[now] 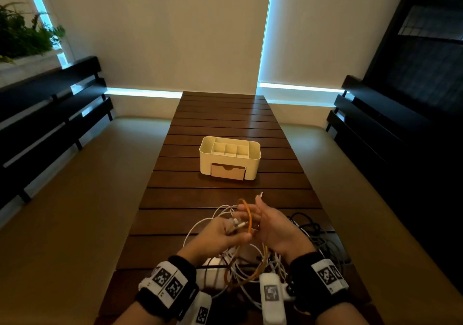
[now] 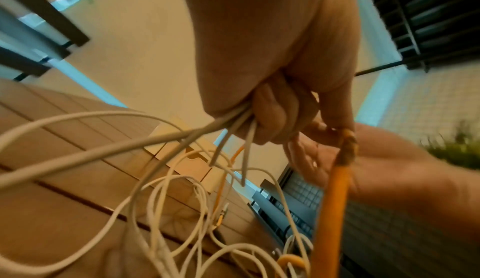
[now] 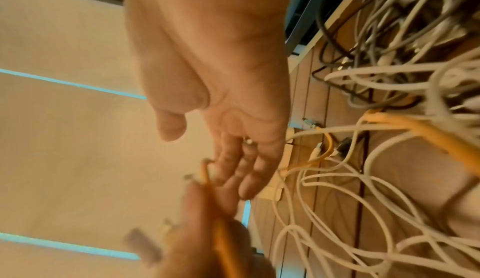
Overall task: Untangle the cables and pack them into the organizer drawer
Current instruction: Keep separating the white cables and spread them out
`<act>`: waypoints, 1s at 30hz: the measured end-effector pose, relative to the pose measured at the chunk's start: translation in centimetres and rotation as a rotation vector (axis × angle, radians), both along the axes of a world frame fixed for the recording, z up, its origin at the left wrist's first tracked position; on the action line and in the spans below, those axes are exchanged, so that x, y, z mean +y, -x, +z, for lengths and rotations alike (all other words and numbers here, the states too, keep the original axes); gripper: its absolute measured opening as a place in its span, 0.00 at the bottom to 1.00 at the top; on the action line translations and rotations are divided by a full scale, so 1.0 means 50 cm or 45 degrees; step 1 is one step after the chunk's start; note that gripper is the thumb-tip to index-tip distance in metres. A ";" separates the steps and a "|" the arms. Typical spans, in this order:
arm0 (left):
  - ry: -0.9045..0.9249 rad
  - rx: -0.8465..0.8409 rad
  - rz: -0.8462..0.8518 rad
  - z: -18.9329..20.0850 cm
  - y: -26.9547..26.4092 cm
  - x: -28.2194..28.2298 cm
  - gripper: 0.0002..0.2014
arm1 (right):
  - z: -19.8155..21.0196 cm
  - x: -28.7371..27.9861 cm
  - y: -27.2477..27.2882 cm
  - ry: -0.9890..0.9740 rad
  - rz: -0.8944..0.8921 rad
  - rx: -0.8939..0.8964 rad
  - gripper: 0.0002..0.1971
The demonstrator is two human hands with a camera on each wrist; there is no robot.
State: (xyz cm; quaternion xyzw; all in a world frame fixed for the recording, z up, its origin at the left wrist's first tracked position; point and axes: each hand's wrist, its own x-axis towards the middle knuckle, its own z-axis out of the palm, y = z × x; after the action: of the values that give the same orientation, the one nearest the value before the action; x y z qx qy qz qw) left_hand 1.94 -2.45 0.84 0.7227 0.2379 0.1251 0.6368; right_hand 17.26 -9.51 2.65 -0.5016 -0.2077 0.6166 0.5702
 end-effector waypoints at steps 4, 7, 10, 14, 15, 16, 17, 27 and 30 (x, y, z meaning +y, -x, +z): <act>-0.273 0.306 -0.026 -0.052 0.015 0.015 0.24 | 0.037 0.017 -0.018 -0.067 -0.421 0.306 0.10; -0.732 0.714 -0.059 -0.095 0.038 0.034 0.16 | 0.049 0.019 -0.064 -0.133 -0.661 0.326 0.07; -0.786 0.959 0.135 -0.122 0.068 0.049 0.07 | 0.060 0.019 -0.098 -0.189 -0.768 0.278 0.10; -0.763 1.020 0.218 -0.137 0.083 0.063 0.06 | 0.074 0.014 -0.124 -0.268 -0.909 0.236 0.14; -0.746 0.969 0.221 -0.138 0.083 0.066 0.07 | 0.077 0.014 -0.126 -0.263 -0.914 0.189 0.15; -0.678 0.897 0.256 -0.141 0.083 0.070 0.09 | 0.081 0.012 -0.124 -0.244 -0.904 0.120 0.16; -0.570 0.799 0.310 -0.140 0.081 0.076 0.09 | 0.082 0.013 -0.121 -0.212 -0.882 0.040 0.18; 0.390 -0.302 0.531 -0.022 0.022 0.045 0.11 | 0.050 0.025 0.066 0.024 -0.121 -0.701 0.10; 0.441 -0.439 0.505 0.003 -0.001 0.026 0.14 | 0.031 0.029 0.113 -0.093 -0.048 -0.867 0.15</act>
State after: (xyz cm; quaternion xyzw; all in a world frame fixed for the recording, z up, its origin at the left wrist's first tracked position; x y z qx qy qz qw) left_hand 1.98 -1.16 0.99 0.5113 0.2805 0.3252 0.7444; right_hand 11.62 -8.04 4.19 -0.6616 -0.3990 0.3952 0.4969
